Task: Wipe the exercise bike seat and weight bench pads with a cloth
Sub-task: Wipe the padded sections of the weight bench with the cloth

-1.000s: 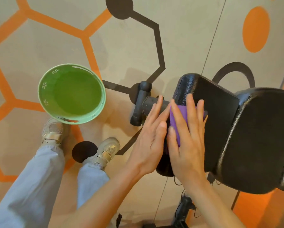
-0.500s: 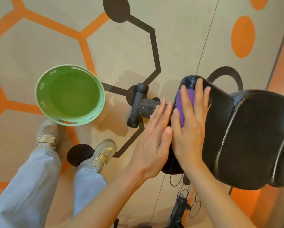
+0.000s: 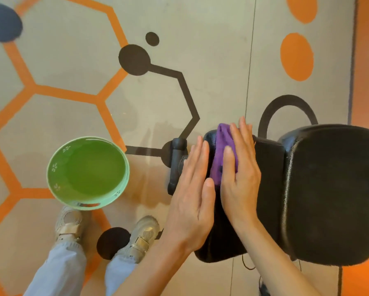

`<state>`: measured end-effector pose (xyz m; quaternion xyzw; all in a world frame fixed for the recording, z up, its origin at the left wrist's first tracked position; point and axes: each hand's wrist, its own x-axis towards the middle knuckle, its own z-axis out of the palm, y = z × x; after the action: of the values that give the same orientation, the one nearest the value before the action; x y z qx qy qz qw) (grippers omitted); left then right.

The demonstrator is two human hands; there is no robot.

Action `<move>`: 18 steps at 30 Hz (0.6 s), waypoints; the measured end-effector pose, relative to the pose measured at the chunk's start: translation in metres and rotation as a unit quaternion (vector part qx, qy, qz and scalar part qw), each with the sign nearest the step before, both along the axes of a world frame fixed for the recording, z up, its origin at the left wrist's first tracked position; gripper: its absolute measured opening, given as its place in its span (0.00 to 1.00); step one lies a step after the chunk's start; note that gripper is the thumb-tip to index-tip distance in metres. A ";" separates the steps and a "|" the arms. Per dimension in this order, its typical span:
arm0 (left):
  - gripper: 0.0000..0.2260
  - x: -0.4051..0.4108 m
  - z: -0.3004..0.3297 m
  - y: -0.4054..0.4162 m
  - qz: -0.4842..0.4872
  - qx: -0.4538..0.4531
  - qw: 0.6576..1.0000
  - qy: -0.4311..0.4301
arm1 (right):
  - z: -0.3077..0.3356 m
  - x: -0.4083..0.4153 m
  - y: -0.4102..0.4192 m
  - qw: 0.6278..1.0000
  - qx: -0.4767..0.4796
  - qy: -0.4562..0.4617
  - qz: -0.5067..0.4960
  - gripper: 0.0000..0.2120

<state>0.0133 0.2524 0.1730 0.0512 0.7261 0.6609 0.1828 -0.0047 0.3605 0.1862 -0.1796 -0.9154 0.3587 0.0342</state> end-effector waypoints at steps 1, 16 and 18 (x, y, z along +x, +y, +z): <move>0.25 -0.004 0.000 0.004 -0.004 -0.016 1.000 0.009 | 0.000 0.001 0.004 1.000 -0.006 0.013 -0.026 0.21; 0.27 -0.017 -0.012 0.025 0.002 -0.081 0.991 0.102 | -0.018 0.006 0.015 0.998 0.045 0.032 0.041 0.23; 0.27 -0.016 -0.012 0.026 -0.006 -0.104 0.988 0.113 | -0.020 0.006 0.036 0.999 0.018 0.026 -0.009 0.22</move>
<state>-0.0028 0.2780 0.1607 0.1107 0.8065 0.5706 0.1080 0.0016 0.3965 0.1666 -0.1777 -0.9187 0.3467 0.0645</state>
